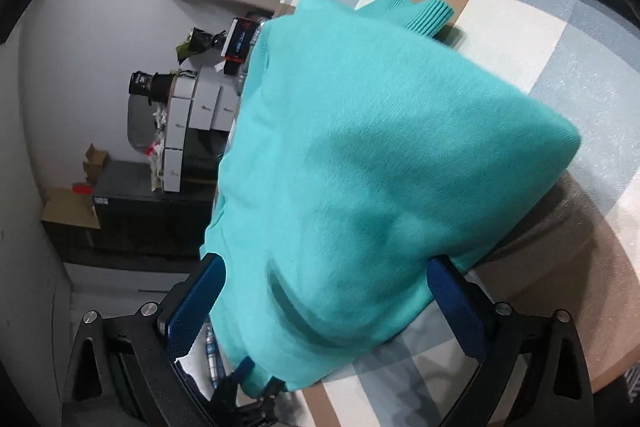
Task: Fold large clothes
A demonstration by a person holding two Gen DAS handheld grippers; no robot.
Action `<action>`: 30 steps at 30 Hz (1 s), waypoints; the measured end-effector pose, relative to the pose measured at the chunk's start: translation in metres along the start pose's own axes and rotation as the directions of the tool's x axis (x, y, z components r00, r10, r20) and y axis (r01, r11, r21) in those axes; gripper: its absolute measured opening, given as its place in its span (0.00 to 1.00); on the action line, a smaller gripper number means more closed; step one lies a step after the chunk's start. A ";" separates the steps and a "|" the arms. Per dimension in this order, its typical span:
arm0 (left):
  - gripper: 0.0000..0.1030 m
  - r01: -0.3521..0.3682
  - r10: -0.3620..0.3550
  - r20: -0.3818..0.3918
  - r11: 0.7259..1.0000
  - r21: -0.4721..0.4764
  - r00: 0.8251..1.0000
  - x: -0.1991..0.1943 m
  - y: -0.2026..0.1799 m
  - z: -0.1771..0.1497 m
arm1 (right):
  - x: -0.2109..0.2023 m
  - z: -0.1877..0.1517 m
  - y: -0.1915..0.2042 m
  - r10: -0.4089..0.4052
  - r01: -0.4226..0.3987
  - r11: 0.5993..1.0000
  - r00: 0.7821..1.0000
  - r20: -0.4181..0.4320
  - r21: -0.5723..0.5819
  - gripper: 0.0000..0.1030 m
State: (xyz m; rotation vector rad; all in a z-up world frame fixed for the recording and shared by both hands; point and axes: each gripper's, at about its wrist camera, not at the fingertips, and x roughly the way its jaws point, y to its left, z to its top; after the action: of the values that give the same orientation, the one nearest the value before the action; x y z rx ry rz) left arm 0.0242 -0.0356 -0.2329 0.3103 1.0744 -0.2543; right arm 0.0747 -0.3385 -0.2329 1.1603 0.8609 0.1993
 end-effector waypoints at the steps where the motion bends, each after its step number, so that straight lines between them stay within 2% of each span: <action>1: 0.99 0.000 0.000 -0.001 1.000 0.000 1.000 0.000 -0.002 0.000 | 0.000 0.000 -0.001 0.003 -0.003 1.000 1.000 0.001 0.006 0.99; 5: 0.99 -0.018 0.018 0.008 1.000 0.005 1.000 -0.007 -0.002 -0.003 | -0.001 -0.003 -0.001 0.002 -0.002 1.000 1.000 0.008 0.014 0.99; 6: 0.99 -0.025 0.025 0.011 1.000 0.007 1.000 0.000 0.018 0.003 | -0.003 -0.004 -0.002 0.001 -0.001 1.000 1.000 0.010 0.013 0.99; 9: 0.99 -0.053 0.052 0.017 0.999 0.015 0.998 0.000 0.028 0.000 | -0.009 -0.006 -0.004 -0.009 0.008 1.000 1.000 0.020 0.012 0.99; 12: 0.99 -0.081 0.080 0.037 0.996 0.028 0.996 -0.005 0.025 -0.003 | -0.014 -0.008 -0.004 -0.024 0.024 1.000 0.999 0.032 0.011 0.99; 16: 0.99 -0.092 0.090 0.048 0.995 0.039 0.995 -0.007 0.026 -0.010 | -0.035 -0.004 0.001 -0.102 0.108 0.993 0.988 0.120 -0.044 0.99; 18: 0.99 -0.086 0.084 0.047 0.996 0.024 0.995 -0.008 0.030 -0.012 | -0.044 -0.001 -0.002 -0.172 0.182 0.982 0.970 0.170 -0.046 0.99; 19: 0.99 -0.085 0.084 0.046 0.996 0.019 0.995 -0.007 0.032 -0.012 | -0.045 0.000 -0.005 -0.198 0.206 0.978 0.965 0.172 -0.033 0.99; 21: 0.99 -0.098 0.096 0.046 0.995 0.027 0.994 -0.008 0.028 -0.012 | -0.039 0.002 -0.011 -0.202 0.204 0.979 0.970 0.131 -0.003 1.00; 27: 0.99 -0.095 0.093 0.046 0.995 0.030 0.995 -0.008 0.031 -0.011 | -0.005 0.011 0.013 -0.246 0.255 0.960 0.966 0.080 -0.118 1.00; 30: 0.99 -0.091 0.089 0.049 0.995 0.043 0.995 -0.008 0.033 -0.011 | 0.008 0.020 0.023 -0.284 0.299 0.940 0.953 0.109 -0.163 1.00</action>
State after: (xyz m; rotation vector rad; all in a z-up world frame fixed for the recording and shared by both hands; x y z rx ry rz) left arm 0.0231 -0.0002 -0.2263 0.3907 1.0064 -0.2042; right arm 0.1002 -0.3390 -0.2147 0.8557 0.9106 -0.0172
